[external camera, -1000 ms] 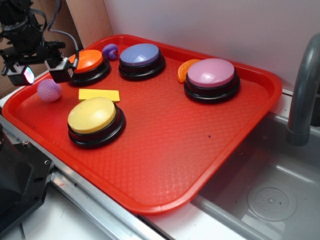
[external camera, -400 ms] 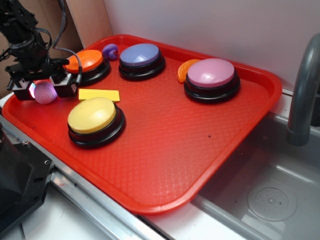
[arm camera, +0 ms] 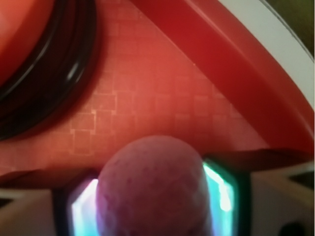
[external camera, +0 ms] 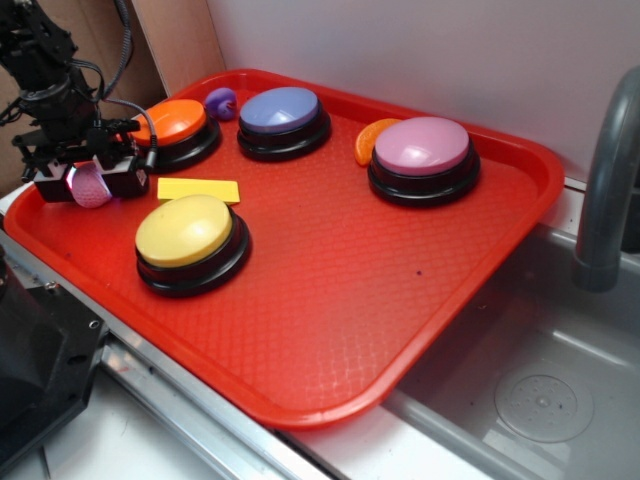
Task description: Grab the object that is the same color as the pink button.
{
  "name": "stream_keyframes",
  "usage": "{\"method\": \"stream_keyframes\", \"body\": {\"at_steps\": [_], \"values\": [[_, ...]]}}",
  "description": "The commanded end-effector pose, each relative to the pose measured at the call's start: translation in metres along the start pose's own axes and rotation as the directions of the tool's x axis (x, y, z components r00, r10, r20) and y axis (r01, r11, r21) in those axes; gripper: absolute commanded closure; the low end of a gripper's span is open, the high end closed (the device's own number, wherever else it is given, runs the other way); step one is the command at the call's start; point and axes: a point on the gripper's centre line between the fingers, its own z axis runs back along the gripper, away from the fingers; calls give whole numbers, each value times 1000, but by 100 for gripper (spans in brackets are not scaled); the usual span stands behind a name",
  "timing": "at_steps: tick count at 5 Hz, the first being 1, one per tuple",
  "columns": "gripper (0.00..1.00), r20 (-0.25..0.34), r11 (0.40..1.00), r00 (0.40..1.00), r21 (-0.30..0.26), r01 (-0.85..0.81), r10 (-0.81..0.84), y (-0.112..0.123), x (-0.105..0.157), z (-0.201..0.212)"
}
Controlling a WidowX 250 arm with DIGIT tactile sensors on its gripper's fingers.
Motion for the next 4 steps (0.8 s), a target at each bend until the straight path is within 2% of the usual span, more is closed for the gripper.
{"method": "stream_keyframes", "body": {"at_steps": [1,2,3,4], "values": [[96,31,997,998,44,59,-60,-15,12,54],[96,12,990,990,-9,142,-142,-42,12,90],[97,10,963,963,-5,269,-269,-76,2,122],[97,13,909,914,-103,404,-405,-117,-14,153]]}}
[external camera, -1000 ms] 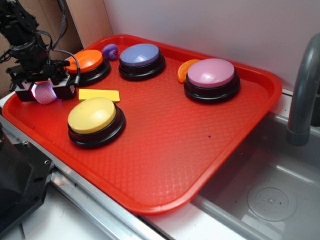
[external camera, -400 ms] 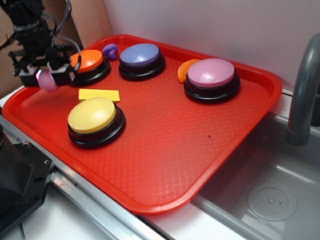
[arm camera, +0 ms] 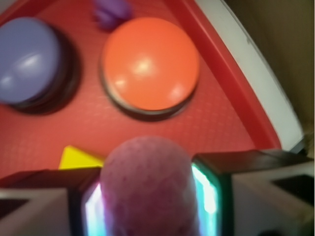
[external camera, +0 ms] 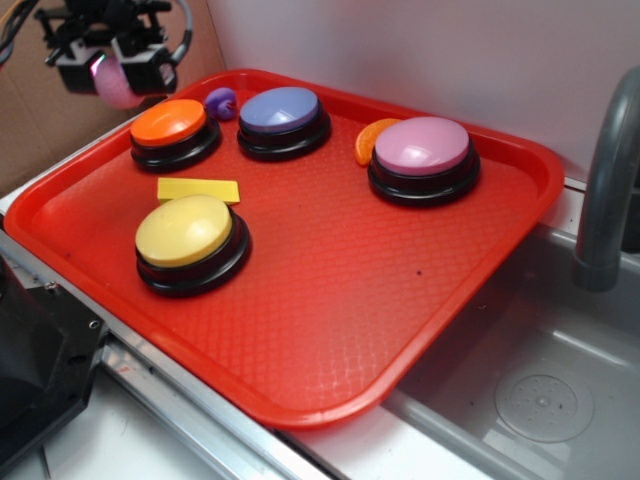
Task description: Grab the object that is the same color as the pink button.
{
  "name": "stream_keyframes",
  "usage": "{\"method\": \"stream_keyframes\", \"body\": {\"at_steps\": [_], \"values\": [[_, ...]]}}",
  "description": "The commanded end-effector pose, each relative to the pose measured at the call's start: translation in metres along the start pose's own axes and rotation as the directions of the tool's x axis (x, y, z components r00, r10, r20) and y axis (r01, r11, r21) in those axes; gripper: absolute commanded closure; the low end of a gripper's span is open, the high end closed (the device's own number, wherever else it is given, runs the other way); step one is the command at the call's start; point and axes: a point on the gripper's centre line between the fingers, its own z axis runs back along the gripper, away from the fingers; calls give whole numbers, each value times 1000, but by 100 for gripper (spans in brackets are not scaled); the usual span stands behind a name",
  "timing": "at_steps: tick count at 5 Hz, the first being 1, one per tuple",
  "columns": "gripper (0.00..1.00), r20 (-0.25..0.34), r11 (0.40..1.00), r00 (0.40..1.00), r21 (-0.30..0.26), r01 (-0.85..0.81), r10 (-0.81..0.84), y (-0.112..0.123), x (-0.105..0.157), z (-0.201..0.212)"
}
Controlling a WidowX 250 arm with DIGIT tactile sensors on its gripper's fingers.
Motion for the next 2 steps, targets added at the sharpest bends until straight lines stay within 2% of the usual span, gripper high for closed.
{"method": "stream_keyframes", "body": {"at_steps": [1,2], "values": [[95,54,969,974,-111,223,-218,-59,-5,58],[100,77,965,965,-55,255,-250,-68,-5,57]]}}
